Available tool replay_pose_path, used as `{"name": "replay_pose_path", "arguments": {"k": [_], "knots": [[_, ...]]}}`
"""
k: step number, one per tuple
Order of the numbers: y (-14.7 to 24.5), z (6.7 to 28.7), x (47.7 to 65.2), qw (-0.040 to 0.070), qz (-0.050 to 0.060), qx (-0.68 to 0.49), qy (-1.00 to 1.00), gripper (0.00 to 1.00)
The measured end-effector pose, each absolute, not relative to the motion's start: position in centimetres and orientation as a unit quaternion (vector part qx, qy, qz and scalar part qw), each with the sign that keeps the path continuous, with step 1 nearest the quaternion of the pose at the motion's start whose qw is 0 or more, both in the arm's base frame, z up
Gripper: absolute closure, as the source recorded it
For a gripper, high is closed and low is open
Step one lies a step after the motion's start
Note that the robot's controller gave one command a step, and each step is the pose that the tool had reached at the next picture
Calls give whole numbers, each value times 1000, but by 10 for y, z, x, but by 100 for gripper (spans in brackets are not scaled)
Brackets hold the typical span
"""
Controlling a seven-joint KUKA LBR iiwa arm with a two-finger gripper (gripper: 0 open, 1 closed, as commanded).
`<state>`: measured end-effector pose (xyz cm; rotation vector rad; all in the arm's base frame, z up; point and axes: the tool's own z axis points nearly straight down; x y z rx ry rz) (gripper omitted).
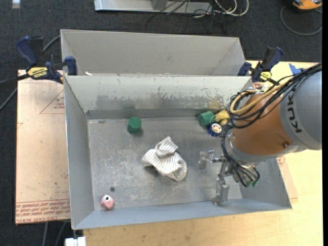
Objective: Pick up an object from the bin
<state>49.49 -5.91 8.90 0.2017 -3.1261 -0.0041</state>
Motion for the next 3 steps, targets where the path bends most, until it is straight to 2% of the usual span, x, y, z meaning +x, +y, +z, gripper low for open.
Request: {"name": "replay_pose_path", "arguments": {"k": [1,2,3], "knots": [[-56,73,524,3,-2,211,-977,0],[1,74,565,1,-4,148,-989,0],[27,70,545,2,-3,203,-979,100]]}}
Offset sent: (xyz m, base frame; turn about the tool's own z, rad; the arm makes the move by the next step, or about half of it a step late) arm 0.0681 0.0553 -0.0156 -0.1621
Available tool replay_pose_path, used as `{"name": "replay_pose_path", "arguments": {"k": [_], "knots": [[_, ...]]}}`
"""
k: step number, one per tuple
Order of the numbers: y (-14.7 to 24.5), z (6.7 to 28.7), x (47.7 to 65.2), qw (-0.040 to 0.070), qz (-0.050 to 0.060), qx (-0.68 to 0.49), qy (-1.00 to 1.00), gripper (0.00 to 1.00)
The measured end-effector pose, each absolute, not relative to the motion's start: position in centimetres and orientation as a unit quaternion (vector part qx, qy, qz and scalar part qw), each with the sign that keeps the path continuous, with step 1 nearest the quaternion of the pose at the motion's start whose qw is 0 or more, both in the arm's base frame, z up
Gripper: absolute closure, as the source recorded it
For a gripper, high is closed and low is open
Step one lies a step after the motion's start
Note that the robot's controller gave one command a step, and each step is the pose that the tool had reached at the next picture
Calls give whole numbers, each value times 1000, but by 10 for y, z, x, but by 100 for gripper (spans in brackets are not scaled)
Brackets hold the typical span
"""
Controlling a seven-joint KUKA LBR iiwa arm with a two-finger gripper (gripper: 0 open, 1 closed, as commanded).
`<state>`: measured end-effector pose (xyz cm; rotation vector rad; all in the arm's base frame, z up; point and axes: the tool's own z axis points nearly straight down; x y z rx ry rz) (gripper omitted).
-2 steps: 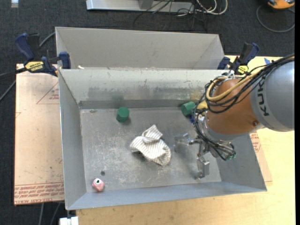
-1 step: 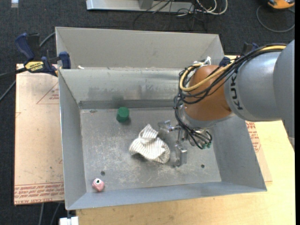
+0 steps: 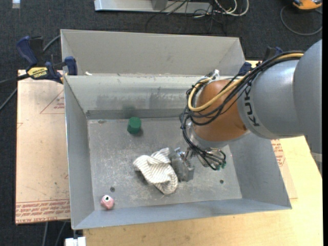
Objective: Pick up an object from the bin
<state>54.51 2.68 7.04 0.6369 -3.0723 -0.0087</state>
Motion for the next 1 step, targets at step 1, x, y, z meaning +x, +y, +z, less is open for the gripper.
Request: {"name": "replay_pose_path", "arguments": {"k": [1], "knots": [[27,70,545,2,-3,204,-979,100]]}}
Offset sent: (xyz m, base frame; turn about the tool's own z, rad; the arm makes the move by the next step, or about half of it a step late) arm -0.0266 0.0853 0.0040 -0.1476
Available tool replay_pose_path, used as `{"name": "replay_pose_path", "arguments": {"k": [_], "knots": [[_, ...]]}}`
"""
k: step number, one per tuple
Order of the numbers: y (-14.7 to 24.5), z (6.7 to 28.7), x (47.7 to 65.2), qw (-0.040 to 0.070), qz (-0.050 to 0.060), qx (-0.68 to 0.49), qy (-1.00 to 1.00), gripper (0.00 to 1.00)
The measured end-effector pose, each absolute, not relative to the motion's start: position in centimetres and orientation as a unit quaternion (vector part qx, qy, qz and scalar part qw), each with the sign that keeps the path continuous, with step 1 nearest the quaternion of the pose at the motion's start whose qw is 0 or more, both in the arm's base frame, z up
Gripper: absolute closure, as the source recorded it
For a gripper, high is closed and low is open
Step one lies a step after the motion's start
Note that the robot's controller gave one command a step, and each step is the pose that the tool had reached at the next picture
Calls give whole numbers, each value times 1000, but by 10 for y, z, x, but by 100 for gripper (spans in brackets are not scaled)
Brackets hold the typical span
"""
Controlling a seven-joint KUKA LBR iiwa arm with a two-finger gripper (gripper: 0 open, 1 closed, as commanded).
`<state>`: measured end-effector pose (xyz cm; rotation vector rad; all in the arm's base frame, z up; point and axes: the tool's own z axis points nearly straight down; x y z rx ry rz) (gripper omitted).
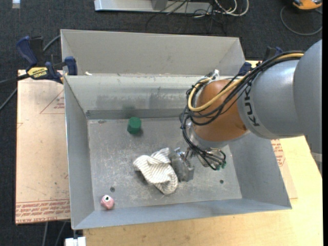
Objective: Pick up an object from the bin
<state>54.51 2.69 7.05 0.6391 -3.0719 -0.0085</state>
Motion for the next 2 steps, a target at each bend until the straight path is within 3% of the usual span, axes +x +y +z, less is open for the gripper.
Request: {"name": "replay_pose_path", "arguments": {"k": [1,2], "knots": [[113,74,519,2,-4,275,-961,0],[113,74,519,1,-4,275,-961,0]]}}
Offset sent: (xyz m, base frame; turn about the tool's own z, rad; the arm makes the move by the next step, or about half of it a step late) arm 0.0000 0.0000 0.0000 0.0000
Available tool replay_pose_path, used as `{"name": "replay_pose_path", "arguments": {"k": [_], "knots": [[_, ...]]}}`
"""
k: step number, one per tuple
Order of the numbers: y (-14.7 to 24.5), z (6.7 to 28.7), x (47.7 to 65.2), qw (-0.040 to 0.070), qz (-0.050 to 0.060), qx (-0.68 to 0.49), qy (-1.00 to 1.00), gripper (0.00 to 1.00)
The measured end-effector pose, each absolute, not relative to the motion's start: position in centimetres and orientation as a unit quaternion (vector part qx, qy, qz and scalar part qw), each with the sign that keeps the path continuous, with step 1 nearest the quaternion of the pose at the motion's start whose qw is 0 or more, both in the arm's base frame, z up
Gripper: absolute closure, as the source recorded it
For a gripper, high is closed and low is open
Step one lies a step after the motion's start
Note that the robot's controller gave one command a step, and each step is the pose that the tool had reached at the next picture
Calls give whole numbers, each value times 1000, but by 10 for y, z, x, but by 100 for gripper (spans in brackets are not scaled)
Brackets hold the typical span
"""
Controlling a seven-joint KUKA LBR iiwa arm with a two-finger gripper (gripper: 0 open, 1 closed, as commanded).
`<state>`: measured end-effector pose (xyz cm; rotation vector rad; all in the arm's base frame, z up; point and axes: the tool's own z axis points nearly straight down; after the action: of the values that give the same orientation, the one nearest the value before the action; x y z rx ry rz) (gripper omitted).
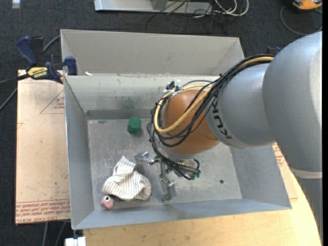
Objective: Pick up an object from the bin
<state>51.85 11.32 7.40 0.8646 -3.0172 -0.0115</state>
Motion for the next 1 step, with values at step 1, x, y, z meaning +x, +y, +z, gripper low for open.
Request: {"name": "replay_pose_path", "arguments": {"k": [1], "knots": [[162,71,521,0,-4,333,-943,0]]}}
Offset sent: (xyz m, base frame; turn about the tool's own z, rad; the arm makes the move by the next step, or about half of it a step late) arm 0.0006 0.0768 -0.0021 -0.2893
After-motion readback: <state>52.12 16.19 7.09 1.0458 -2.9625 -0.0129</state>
